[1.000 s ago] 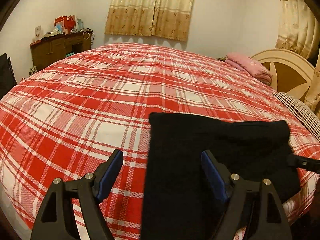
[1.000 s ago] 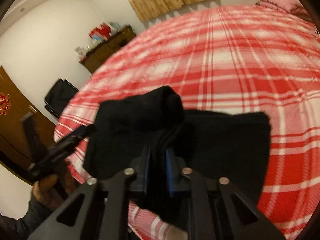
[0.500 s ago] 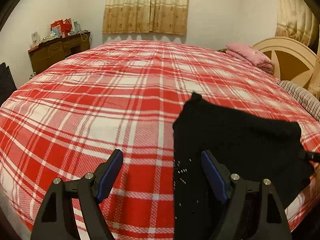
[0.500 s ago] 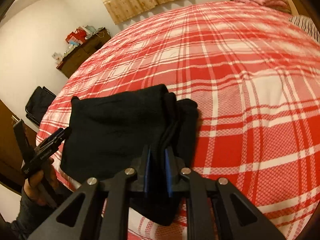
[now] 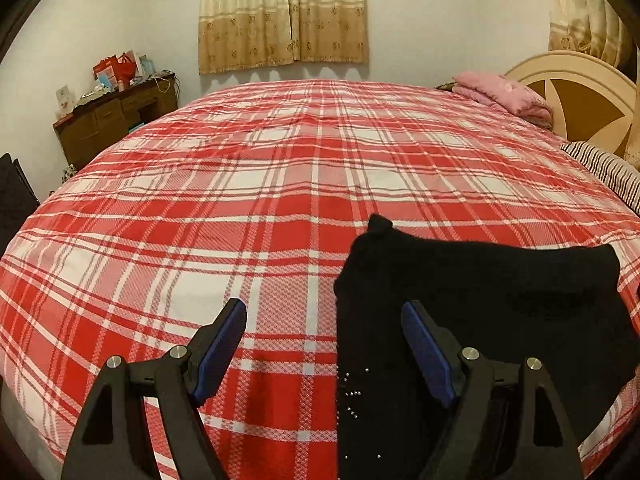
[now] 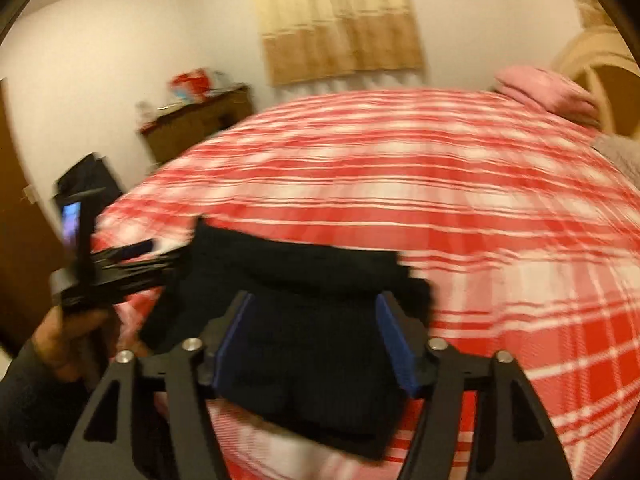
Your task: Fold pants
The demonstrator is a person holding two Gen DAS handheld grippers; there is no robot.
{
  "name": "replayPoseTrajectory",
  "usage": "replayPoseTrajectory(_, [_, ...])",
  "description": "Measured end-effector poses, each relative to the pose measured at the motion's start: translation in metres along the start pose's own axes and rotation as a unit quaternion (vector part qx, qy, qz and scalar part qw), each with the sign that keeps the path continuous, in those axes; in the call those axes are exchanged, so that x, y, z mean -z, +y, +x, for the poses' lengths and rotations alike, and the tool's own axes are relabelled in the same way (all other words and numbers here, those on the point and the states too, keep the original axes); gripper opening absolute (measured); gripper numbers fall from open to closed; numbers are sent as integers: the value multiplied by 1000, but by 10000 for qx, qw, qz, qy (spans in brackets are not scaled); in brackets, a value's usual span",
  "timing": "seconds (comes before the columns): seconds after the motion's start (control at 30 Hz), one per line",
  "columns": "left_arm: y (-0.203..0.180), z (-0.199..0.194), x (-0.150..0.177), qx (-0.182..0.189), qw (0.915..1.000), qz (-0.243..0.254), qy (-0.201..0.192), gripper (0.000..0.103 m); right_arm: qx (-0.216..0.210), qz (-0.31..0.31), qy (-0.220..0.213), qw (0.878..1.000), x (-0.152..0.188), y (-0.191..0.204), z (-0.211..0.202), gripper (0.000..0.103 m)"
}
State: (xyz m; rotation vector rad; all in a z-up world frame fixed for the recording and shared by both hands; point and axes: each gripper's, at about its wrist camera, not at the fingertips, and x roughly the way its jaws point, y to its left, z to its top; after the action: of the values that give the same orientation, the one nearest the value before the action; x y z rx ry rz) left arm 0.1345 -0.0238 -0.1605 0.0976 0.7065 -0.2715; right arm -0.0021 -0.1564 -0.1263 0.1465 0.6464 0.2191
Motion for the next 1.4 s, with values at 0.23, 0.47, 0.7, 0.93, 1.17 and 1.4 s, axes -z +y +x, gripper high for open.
replayPoseTrajectory(0.23, [0,3,2,98,9999,-65,41,81,28,-121,964,9953,24,0,44,72])
replayPoseTrajectory(0.47, [-1,-8,3,158,9998,-19,82,81,-13,-238,983,9949,23,2,43,72])
replayPoseTrajectory(0.7, [1,-30,21,284,9994,146,120,81,4,-207,921,9955,16,3,32,72])
replayPoseTrajectory(0.93, [-3,-31,42,438,9988,56,222,81,-948,68,544,9940,-21,26,38,78])
replayPoseTrajectory(1.17, [-2,-26,49,472,9986,46,219,82,-1235,203,1090,9861,-33,46,115,78])
replayPoseTrajectory(1.4, [3,-31,53,463,9987,-166,131,86,-1627,955,1170,9751,-29,13,126,76])
